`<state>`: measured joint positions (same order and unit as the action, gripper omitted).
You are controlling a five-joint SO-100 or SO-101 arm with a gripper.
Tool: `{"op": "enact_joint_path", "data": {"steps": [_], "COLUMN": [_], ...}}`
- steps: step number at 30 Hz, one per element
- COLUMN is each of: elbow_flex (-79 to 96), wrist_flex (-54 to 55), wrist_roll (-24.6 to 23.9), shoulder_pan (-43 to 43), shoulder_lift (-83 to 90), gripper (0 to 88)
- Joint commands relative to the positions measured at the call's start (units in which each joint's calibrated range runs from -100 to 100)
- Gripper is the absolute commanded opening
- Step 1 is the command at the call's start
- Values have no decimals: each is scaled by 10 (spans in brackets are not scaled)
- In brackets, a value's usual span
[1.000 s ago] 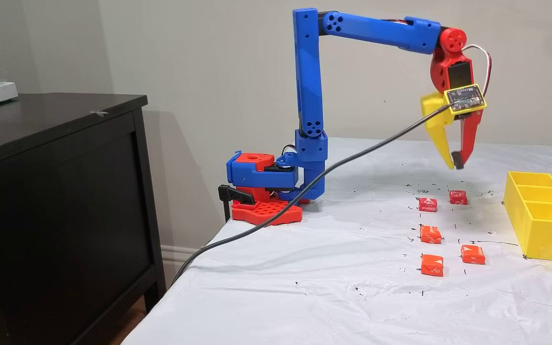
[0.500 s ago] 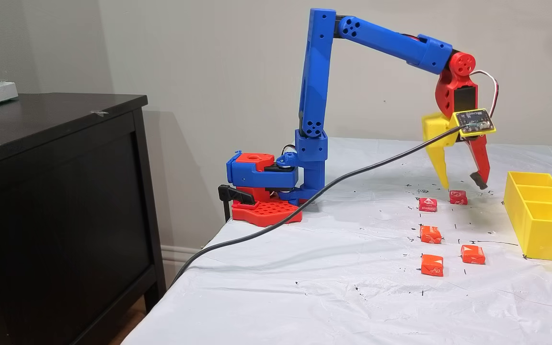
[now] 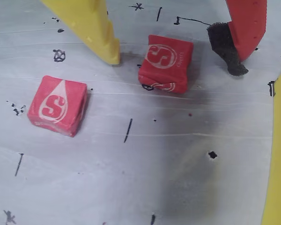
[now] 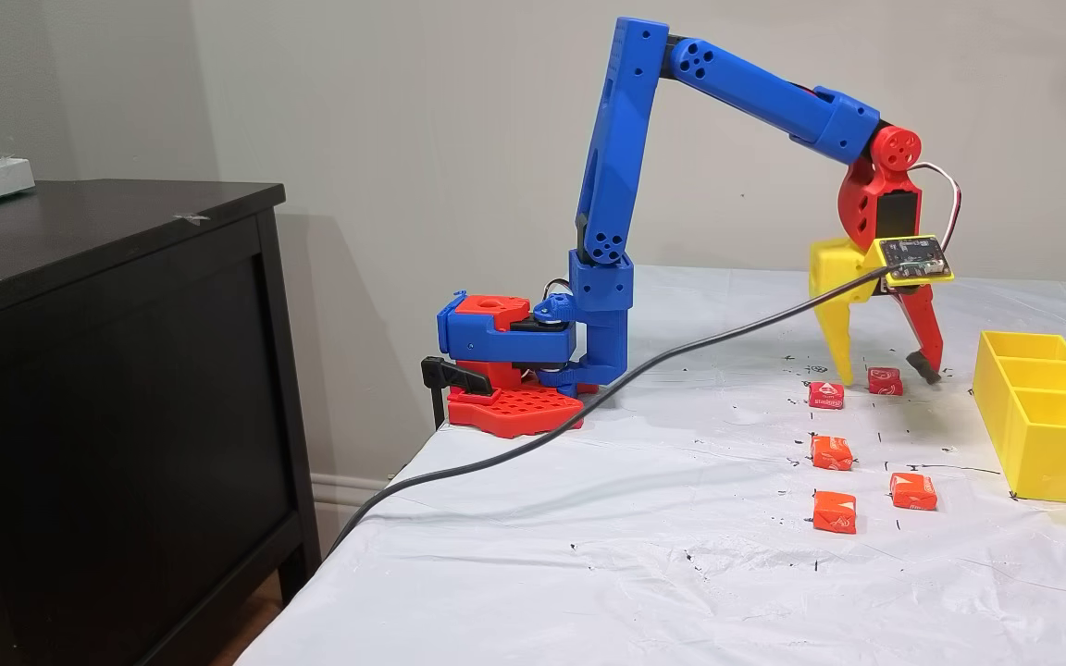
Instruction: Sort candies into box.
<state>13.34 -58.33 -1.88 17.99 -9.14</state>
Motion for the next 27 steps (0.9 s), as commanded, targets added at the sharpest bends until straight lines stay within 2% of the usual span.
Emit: {"op": "enact_joint_path", "data": {"steps": [1,8,12,15,22,27], "elbow_flex": [-24,-44,-39,-50,-76,-23], "wrist_flex": [25,35,47,44,2,11], "wrist_roll": [-1,2,1,-1,-10,-9], "shoulder_pan": [8,3,3,-1,1,3], "shoulder_lift": [9,-15,-32,-40,-40,65], "gripper": [287,268,72,6,1,1]}}
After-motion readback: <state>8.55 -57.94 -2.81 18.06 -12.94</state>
